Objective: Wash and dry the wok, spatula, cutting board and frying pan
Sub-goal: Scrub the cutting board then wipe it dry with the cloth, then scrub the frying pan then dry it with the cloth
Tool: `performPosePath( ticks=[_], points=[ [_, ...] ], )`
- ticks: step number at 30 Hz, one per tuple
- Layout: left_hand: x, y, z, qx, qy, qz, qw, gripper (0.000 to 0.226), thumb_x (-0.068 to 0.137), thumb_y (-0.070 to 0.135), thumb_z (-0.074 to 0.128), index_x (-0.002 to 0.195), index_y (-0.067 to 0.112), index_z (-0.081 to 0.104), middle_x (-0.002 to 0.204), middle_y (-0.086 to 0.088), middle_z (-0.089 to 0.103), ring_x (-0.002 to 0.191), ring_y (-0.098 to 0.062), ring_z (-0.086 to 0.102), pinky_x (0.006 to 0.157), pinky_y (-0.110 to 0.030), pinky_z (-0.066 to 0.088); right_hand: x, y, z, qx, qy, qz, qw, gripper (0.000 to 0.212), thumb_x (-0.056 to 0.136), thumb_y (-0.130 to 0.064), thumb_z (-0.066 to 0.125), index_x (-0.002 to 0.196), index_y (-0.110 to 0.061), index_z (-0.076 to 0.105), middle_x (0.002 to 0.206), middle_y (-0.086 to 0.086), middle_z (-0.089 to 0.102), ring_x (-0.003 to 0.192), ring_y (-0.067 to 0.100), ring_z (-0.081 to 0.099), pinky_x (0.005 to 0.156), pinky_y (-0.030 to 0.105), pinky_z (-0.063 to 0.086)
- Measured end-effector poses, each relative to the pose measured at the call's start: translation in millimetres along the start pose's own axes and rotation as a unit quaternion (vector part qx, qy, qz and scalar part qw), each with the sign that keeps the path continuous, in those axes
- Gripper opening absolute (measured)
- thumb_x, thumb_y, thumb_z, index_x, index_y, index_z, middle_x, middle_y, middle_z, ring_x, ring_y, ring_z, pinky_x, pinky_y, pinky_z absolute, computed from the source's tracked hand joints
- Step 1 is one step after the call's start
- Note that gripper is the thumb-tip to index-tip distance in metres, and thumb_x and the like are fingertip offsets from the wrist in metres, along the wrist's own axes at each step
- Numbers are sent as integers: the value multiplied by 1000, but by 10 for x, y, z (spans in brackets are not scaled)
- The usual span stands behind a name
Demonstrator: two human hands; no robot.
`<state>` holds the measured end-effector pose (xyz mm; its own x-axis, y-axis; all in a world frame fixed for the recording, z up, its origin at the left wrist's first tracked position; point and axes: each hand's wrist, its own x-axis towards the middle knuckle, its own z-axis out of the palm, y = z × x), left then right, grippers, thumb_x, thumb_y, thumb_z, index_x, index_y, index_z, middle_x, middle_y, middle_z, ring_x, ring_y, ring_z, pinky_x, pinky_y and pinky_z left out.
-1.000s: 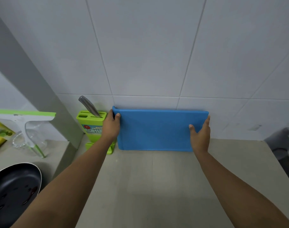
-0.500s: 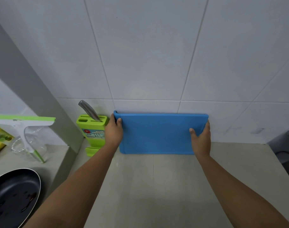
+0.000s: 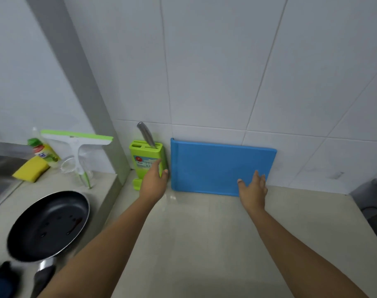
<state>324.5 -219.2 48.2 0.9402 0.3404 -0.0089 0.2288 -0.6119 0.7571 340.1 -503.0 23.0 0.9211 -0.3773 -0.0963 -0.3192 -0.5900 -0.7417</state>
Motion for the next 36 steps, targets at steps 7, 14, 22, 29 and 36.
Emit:
performPosePath(
  ticks=[7,14,22,29,36],
  points=[
    [-873,-825,-859,56,98,-19,993,46,96,22,54,140,10,46,137,-9,54,127,-28,49,102,-38,39,-914,-285,606,-5,-106,-41,994,58,99,-27,51,151,-12,31,161,10,17,145,32,21,114,42,24],
    [-1582,-1541,-1579,139,152,-98,974,55,91,27,60,142,12,44,142,-5,49,130,-25,43,99,-40,41,-1783,-899,1345,15,-257,-119,959,53,98,-27,51,148,-14,37,153,8,34,138,26,36,112,35,30],
    [-2090,-2107,-1856,195,43,-89,976,65,91,36,59,148,19,33,156,1,28,137,-22,36,106,-34,38,-2530,-1656,2113,22,-365,-135,921,62,98,-33,52,152,-12,29,155,11,33,142,27,31,112,35,27],
    [-2196,-2446,-2213,103,0,-95,990,51,98,30,51,146,25,34,138,1,51,118,-16,53,94,-25,42,-2761,-1848,2516,111,-339,-62,932,35,94,-18,54,129,-21,54,121,0,64,114,28,59,94,38,48],
    [-2084,-2551,-2442,-108,-69,-194,973,41,98,35,51,136,23,44,86,0,65,54,-9,53,47,-20,44,-2954,-1754,2535,210,-321,63,922,38,96,-3,38,112,-33,55,114,7,63,98,34,67,53,30,53]
  ],
)
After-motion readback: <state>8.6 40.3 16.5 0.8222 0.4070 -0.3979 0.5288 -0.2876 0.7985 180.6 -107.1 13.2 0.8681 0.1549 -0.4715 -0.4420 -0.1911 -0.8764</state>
